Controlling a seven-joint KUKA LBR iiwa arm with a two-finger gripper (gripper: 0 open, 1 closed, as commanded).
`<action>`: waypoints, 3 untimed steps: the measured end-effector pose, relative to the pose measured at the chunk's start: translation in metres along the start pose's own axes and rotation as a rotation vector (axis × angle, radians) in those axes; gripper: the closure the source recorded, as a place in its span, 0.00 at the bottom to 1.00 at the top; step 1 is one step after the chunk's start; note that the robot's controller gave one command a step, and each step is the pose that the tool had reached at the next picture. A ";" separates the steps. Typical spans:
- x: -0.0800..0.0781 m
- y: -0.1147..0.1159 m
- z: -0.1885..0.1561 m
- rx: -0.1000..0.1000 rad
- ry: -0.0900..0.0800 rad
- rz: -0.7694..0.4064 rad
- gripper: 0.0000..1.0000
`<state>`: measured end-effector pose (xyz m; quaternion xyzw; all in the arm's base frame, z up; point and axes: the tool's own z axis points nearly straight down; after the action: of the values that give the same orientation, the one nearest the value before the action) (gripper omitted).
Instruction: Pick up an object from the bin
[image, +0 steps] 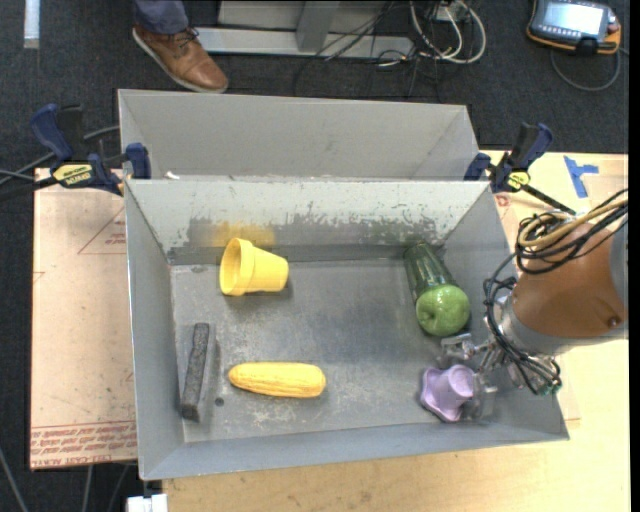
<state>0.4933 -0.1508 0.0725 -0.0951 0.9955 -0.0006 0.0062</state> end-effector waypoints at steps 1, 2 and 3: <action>0.001 0.001 -0.005 -0.002 0.004 -0.003 1.00; 0.003 0.002 -0.021 -0.006 0.012 -0.002 1.00; 0.002 0.002 -0.045 -0.006 0.010 -0.002 1.00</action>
Offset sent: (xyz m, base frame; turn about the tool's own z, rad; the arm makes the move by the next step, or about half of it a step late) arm 0.0000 0.0000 0.0901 0.0000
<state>0.4901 -0.1493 0.1170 -0.0959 0.9954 0.0018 0.0010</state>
